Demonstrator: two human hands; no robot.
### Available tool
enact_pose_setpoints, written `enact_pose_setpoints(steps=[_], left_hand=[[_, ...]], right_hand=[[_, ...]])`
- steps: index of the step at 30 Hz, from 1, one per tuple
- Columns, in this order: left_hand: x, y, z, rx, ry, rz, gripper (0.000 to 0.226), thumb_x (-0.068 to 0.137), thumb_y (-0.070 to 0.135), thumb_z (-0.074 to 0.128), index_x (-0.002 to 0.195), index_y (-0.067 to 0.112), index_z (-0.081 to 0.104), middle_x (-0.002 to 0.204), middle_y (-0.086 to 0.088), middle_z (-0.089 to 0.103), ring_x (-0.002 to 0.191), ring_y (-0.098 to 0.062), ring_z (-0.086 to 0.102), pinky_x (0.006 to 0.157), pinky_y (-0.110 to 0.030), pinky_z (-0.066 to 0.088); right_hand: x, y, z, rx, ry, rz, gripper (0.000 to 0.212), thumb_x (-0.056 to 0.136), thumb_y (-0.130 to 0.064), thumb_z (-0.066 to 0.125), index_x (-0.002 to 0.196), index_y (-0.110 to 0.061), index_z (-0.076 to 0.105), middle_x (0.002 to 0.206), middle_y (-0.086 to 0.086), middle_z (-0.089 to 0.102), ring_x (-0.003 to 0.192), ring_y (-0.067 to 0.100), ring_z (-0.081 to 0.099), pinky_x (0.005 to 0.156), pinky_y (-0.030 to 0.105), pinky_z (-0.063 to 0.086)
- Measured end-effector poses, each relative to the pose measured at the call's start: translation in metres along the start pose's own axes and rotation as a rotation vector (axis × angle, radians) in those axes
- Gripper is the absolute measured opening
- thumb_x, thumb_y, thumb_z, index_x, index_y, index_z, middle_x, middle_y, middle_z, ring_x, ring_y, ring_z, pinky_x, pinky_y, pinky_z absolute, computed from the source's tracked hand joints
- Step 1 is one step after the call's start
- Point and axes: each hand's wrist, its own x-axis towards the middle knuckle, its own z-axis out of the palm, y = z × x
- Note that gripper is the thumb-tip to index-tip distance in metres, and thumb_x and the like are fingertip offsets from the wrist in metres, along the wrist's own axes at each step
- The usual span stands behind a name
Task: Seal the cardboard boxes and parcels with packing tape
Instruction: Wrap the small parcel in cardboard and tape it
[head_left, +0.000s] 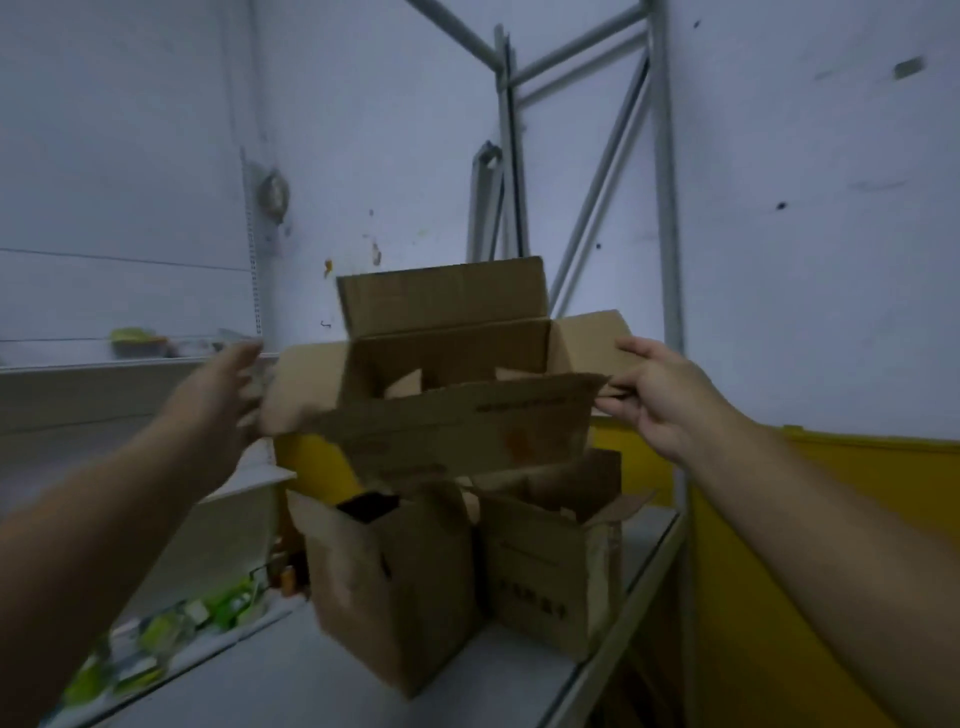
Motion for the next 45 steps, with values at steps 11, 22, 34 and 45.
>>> enact_pose_setpoints(steps=[11,22,34,45], left_hand=[[-0.003,-0.084,0.0,0.57,-0.248,-0.1,0.012,0.094,0.017,0.054,0.1,0.02,0.064,0.106,-0.005,0.065,0.099,-0.018,0.06,0.081,-0.034,0.05],[-0.014,-0.099,-0.011,0.891,-0.392,-0.026,0.013,0.095,0.026,0.052,0.097,0.026,0.065,0.098,-0.004,0.067,0.092,-0.024,0.064,0.083,-0.04,0.055],[-0.079,-0.041,-0.121,1.498,-0.233,0.036,0.034,0.098,0.024,0.043,0.131,0.022,0.053,0.131,-0.004,0.056,0.112,-0.019,0.054,0.095,-0.03,0.042],[-0.327,0.004,-0.337,1.729,0.222,-0.425,0.03,0.097,0.037,0.045,0.125,0.035,0.056,0.124,0.01,0.055,0.099,-0.004,0.05,0.068,-0.009,0.022]], right_hand=[[0.051,0.078,-0.009,0.058,0.365,0.094,0.031,0.094,0.011,0.042,0.112,-0.014,0.047,0.129,0.018,0.05,0.083,0.026,0.057,0.072,0.034,0.057],[0.032,0.082,-0.015,-1.149,0.138,-0.102,0.039,0.089,-0.044,0.055,0.124,-0.027,0.053,0.14,0.011,0.041,0.12,0.029,0.048,0.093,0.042,0.047],[-0.065,0.064,0.138,-1.492,-0.424,-0.771,0.048,0.097,-0.033,0.042,0.143,-0.017,0.038,0.156,0.015,0.02,0.144,0.03,0.014,0.116,0.046,0.02],[-0.342,0.249,0.304,-1.21,-1.528,-0.743,0.045,0.092,-0.033,0.049,0.136,-0.023,0.048,0.143,0.005,0.043,0.13,0.026,0.04,0.106,0.037,0.037]])
